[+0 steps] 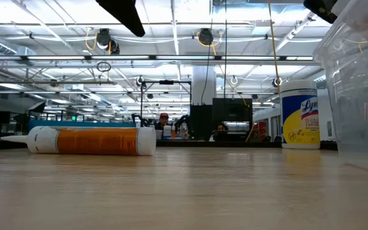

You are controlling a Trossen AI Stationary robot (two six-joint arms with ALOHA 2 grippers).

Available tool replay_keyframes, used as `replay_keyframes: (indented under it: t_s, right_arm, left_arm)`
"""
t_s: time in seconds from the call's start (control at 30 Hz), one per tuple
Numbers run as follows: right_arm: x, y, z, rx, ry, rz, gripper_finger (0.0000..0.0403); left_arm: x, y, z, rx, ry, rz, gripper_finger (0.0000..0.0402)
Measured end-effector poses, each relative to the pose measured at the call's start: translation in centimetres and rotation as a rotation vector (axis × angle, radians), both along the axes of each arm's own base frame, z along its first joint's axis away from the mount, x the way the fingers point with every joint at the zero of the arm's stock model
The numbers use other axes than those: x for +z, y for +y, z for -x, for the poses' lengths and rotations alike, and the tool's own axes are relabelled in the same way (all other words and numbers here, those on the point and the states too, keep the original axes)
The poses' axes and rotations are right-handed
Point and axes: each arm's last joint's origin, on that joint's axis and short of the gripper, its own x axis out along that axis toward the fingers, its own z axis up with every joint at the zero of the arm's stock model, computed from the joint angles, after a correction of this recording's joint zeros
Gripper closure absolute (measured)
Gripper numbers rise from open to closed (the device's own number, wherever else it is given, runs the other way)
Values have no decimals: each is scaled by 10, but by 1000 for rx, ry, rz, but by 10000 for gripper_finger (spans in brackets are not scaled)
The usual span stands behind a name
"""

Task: Pick & place silicon tubes, Sealant and Lysol wipes
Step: Put the orange sealant into the transparent bin

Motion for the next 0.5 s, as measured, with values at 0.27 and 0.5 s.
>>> replay_keyframes:
  t_s: [0.27, 0.5]
  right_arm:
    - [15, -1, 3, 83, -116, -38, 61]
    - [28, -2, 2, 135, -283, 32, 69]
  left_arm:
    - [0, 7, -2, 23, -2, 1, 80]
    - [0, 15, -3, 50, -2, 1, 91]
